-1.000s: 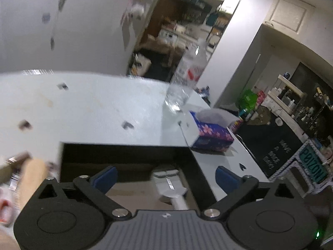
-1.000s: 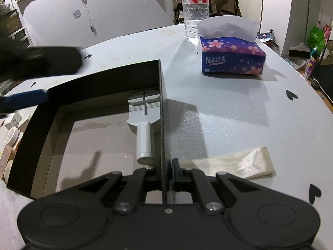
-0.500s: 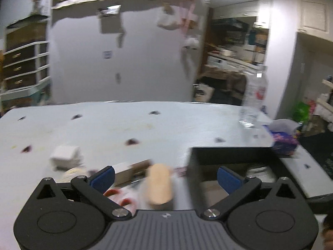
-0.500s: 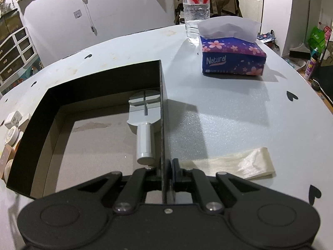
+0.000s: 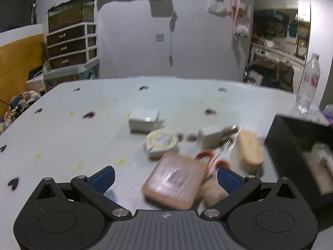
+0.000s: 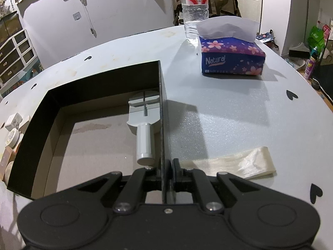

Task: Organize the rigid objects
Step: 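Move the left gripper to the wooden block with the clear hook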

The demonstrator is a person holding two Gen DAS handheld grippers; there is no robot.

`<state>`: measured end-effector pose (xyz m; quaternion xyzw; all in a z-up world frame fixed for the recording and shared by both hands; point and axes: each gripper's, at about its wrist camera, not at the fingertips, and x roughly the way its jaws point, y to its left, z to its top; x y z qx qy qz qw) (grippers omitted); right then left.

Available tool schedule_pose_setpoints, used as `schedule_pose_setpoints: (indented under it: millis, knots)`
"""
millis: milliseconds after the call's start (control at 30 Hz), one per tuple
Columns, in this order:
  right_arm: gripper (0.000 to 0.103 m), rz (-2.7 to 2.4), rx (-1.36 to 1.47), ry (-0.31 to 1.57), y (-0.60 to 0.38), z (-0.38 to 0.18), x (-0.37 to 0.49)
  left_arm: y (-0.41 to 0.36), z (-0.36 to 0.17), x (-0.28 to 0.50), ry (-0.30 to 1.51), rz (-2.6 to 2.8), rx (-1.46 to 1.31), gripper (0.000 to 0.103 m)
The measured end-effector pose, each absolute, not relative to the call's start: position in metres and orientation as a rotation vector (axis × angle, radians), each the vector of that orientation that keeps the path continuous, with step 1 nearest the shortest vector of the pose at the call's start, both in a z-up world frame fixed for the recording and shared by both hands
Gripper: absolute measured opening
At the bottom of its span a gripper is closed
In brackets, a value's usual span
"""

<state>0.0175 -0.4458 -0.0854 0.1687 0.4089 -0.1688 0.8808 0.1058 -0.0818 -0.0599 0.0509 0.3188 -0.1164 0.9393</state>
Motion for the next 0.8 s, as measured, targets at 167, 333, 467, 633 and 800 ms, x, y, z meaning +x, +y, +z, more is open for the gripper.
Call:
schedule_pose_setpoints:
  millis: [167, 333, 467, 633, 800]
  knots:
    - [0.008, -0.352, 0.351, 0.852, -0.446, -0.085, 0.017, -0.073, -0.077, 0.103, 0.701, -0.235, 0.178, 0.103]
    - [0.008, -0.356, 0.354, 0.85, -0.446, -0.086, 0.017, -0.08, -0.085, 0.108, 0.708, -0.275, 0.233, 0.102]
    - [0.008, -0.356, 0.356, 0.849, -0.446, -0.086, 0.018, -0.089, -0.088, 0.123, 0.71, -0.302, 0.226, 0.098]
    - [0.009, -0.358, 0.357, 0.849, -0.445, -0.086, 0.018, -0.092, -0.09, 0.141, 0.736, -0.342, 0.167, 0.088]
    - [0.009, -0.36, 0.351, 0.85, -0.444, -0.086, 0.018, -0.093, -0.09, 0.145, 0.753, -0.368, 0.151, 0.082]
